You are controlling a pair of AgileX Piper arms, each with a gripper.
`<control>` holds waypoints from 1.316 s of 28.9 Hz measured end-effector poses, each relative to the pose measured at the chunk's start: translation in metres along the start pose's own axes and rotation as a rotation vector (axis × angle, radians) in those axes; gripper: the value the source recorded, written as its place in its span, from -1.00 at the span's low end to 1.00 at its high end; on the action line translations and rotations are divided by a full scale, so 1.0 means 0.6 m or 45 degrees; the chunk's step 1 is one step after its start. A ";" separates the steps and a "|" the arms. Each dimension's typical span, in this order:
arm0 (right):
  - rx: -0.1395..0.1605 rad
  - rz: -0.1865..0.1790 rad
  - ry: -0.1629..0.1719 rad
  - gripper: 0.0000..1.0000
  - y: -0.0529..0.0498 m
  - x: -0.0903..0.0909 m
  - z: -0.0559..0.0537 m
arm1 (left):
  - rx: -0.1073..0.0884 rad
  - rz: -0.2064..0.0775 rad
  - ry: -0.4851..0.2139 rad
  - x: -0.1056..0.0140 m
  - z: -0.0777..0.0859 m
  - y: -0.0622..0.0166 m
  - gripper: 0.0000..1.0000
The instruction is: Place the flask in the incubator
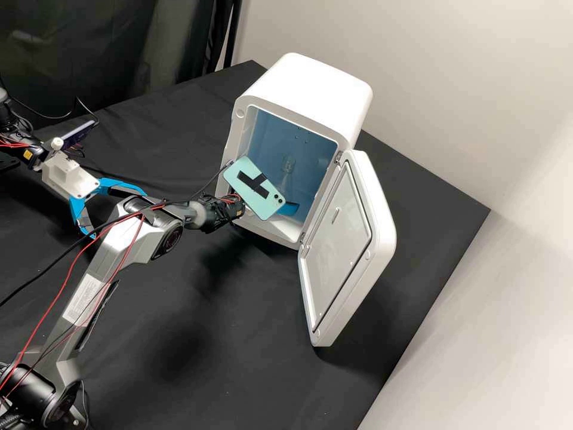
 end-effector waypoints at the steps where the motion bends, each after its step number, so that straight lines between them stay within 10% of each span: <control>1: -0.006 -0.001 0.003 1.00 0.000 0.000 0.000 | 0.000 0.000 0.000 0.000 0.000 0.000 1.00; 11: -0.037 -0.010 0.024 1.00 0.009 0.002 0.006 | 0.000 0.000 0.000 0.000 0.000 0.000 1.00; 24: 0.044 -0.030 0.031 1.00 0.033 -0.011 0.005 | 0.000 -0.001 -0.002 0.000 0.001 0.000 1.00; 38: 0.029 -0.018 0.042 1.00 0.044 -0.012 0.004 | 0.000 -0.001 -0.002 0.000 0.001 0.000 1.00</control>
